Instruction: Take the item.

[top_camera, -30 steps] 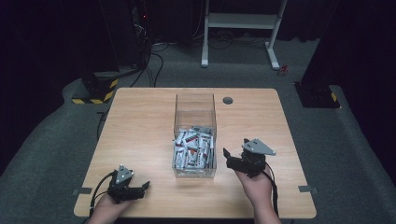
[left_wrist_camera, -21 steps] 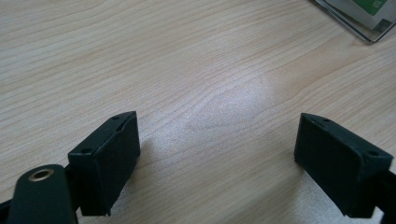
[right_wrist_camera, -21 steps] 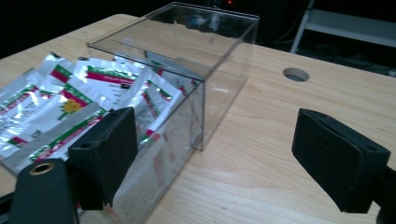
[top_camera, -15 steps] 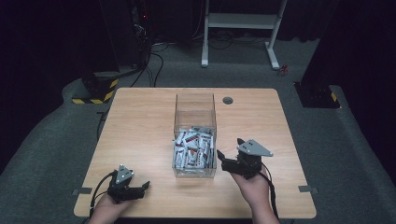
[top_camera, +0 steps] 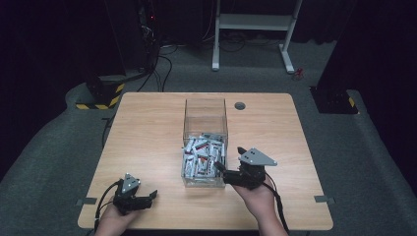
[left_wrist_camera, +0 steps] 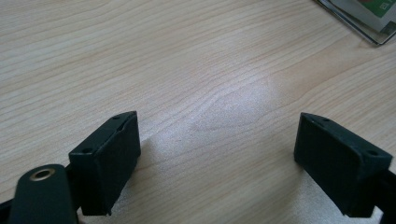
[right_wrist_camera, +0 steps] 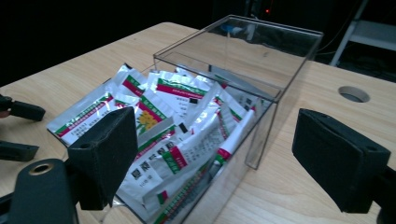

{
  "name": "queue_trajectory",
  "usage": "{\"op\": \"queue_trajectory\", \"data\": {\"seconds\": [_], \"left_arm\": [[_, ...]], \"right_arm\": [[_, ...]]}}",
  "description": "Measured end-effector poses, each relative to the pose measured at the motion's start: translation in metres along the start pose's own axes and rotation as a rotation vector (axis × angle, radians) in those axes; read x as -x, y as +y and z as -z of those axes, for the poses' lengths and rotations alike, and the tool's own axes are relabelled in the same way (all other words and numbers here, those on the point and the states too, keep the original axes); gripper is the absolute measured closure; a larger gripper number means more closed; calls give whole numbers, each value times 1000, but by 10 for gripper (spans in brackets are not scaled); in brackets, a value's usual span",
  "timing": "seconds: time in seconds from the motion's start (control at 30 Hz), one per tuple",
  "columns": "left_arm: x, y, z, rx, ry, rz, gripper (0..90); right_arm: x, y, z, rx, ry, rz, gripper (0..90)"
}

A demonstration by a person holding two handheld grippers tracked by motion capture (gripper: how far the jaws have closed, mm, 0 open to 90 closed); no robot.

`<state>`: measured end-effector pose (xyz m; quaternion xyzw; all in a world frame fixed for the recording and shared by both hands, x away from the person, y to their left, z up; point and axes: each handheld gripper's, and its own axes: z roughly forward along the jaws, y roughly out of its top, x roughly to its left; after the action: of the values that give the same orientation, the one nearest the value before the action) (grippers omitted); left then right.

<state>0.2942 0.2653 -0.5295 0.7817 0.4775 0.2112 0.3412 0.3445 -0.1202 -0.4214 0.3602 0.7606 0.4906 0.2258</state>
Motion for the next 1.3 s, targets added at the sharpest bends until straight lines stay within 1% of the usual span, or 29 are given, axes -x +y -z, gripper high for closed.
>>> {"op": "queue_trajectory", "data": {"seconds": [0.07, 0.13, 0.2, 0.27, 0.37, 0.4, 0.43, 0.57, 0.6, 0.63, 0.73, 0.83, 0.87, 0.9, 0.97, 1.07, 1.23, 1.27, 1.3], "left_arm": [[0, 0, 0, 0, 10, 2, 147], [0, 0, 0, -2, 17, 15, 144], [1, 0, 0, -2, 21, 28, 144], [0, 0, 0, 0, 25, 22, 145], [0, 0, 0, 1, 26, 29, 150], [0, 0, 0, 1, 26, 29, 151], [1, 0, 0, 1, 27, 28, 152], [1, -1, 1, 3, 25, 24, 157], [1, -1, 1, 3, 25, 24, 157], [1, -1, 1, 2, 25, 24, 157], [1, -1, 1, 1, 22, 19, 154], [1, -1, 1, 0, 20, 19, 149], [1, -2, 1, 0, 20, 18, 149], [2, -2, 1, 1, 20, 19, 149], [2, -2, 1, 1, 20, 19, 148], [2, -2, 2, 1, 17, 17, 148], [2, -2, 2, 0, 13, 18, 147], [2, -2, 2, 0, 13, 16, 148], [2, -3, 3, 1, 14, 8, 147]], "right_arm": [[-3, 0, -2, -7, 10, -4, 181], [-5, 0, -5, -8, 24, -4, 220], [-7, -1, -8, -11, 26, -3, 239], [-8, -1, -9, -14, 27, -4, 244], [-12, -3, -16, -35, 45, -4, 292], [-12, -3, -16, -35, 45, -4, 292], [-14, -3, -19, -41, 52, 2, 323], [-17, -4, -23, -55, 55, 1, 368], [-17, -4, -23, -55, 55, 1, 368], [-17, -6, -26, -63, 58, -1, 409], [-18, -7, -29, -74, 58, -3, 461], [-19, -8, -32, -87, 49, -5, 477], [-20, -9, -34, -95, 37, 2, 486], [-21, -9, -35, -97, 31, 6, 511], [-21, -9, -36, -100, 32, 2, 513], [-20, -10, -38, -113, 25, -16, 531], [-20, -10, -41, -124, 13, -19, 549], [-20, -11, -43, -133, 1, -12, 556], [-21, -12, -44, -140, -15, 8, 558]]}}
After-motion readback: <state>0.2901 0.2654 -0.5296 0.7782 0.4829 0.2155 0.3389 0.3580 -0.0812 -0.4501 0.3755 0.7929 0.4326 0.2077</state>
